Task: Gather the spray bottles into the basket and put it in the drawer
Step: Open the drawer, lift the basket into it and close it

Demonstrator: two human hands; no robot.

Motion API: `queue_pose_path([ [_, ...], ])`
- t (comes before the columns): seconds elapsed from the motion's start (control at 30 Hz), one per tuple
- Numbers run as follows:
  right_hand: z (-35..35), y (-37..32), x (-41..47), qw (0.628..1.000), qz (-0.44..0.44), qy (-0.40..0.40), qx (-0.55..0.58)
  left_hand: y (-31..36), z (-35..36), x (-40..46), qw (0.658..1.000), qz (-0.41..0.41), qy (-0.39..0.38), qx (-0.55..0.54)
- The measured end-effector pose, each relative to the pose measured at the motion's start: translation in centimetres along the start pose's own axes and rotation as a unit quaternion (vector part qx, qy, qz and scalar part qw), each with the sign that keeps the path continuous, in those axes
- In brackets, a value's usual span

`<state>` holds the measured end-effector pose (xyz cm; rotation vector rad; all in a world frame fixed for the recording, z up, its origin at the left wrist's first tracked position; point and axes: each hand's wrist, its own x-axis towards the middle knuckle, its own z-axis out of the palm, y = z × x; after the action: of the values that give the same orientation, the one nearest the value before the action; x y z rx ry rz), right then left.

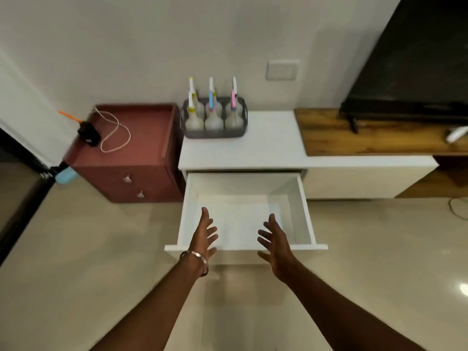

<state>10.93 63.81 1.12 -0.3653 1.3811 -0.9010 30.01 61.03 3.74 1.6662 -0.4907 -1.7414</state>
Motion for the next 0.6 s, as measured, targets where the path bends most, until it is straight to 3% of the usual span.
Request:
queue_pose_path([
  [0.13,1.8,-7.8,-4.1,0.983,-0.081,-0.004,-0.165,5.9,0.6,-4.2,0.996,0.013,-0.010,0.085],
  [0.33,4.1,-16.8,-10.0,0.871,-0.185,0.021,-0.454,14.6,1.3,-9.2,0.953,0.110,0.010,0.284],
  [0.43,5.5,-20.8,-12.8,0.837,-0.200,0.032,-0.508,19.0,1.6,-12.1,0.939,0.156,0.002,0.307],
  [0.6,8.0,-25.2,-16.6,0.829,-0.208,0.030,-0.518,24.9,1.2,-16.2,0.935,0.175,0.009,0.308],
])
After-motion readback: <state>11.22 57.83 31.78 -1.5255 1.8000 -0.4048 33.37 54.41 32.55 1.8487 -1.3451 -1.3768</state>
